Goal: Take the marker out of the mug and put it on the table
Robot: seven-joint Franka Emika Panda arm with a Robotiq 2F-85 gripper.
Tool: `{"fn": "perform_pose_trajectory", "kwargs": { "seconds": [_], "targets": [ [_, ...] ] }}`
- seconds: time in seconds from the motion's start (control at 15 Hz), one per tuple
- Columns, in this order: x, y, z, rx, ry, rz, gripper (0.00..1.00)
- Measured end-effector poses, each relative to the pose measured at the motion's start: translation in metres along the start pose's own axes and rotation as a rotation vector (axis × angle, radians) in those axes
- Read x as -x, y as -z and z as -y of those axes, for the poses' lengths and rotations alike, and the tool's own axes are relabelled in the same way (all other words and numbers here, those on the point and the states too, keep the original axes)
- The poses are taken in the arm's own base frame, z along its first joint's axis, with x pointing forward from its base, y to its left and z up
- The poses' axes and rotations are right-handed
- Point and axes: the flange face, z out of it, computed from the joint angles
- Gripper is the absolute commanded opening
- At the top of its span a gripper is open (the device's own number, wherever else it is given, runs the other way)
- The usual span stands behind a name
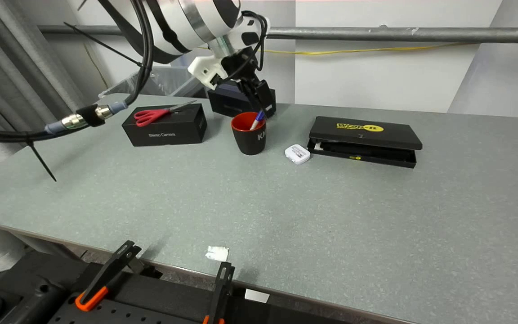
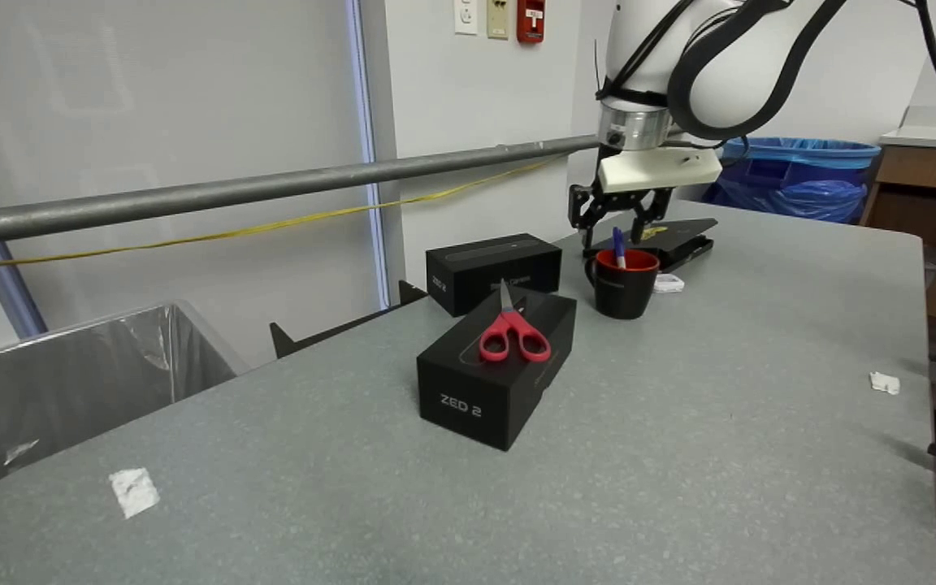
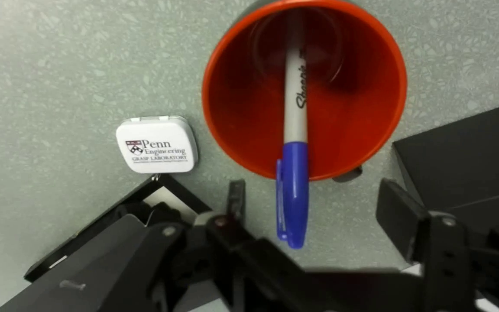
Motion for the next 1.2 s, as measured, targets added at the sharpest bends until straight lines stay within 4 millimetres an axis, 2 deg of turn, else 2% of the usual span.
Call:
{"fn": "perform_pose_trajectory", "kwargs": {
  "seconds": [0.4,0.67,0.87,1.07,1.2],
  "targets": [
    [-0.008,0.004,-0.003,0.003,-0.033,-0.041,0.02],
    [-0.015,0.01,-0.009,-0.003,-0.048,-0.049,0.02],
    [-0.02,0.024,-0.016,-0.021,-0.065,-0.055,0.02],
    [-0.025,0.052,-0.031,-0.064,-0.079,-0.075,0.02],
    [-0.027,0.079,-0.049,-0.109,-0.082,-0.096,0.02]
  ]
}}
